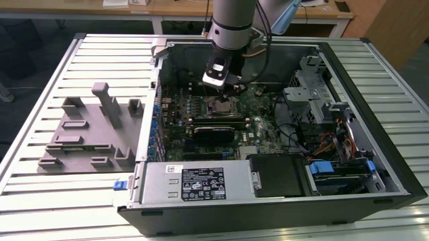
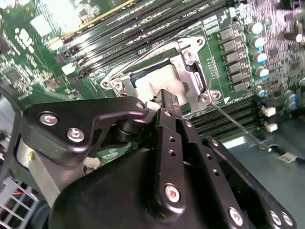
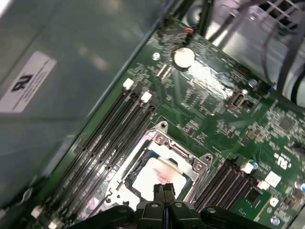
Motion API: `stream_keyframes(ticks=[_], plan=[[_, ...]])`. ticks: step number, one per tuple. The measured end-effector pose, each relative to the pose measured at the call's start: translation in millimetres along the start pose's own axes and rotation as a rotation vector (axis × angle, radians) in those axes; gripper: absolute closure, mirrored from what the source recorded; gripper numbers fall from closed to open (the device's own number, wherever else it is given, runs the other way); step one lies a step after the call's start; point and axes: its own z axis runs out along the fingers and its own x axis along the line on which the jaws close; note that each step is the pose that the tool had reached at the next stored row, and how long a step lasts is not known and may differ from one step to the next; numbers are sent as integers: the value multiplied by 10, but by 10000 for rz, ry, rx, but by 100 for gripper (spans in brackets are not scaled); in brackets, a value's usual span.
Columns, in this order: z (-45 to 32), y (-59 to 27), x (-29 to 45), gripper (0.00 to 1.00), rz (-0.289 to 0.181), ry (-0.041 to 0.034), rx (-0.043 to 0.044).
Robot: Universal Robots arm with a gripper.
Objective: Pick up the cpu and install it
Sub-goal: 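Close the cpu cover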
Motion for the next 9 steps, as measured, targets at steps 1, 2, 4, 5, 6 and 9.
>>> stream_keyframes(ticks=[1,2,4,5,6,9], plan=[[0,0,0,89,-179,1,2],[0,0,0,89,-365,2,4],[0,0,0,89,-735,3,8],[0,0,0,89,-915,4,9],[0,0,0,89,-1094,5,11],[0,0,0,89,-1640,8,17]])
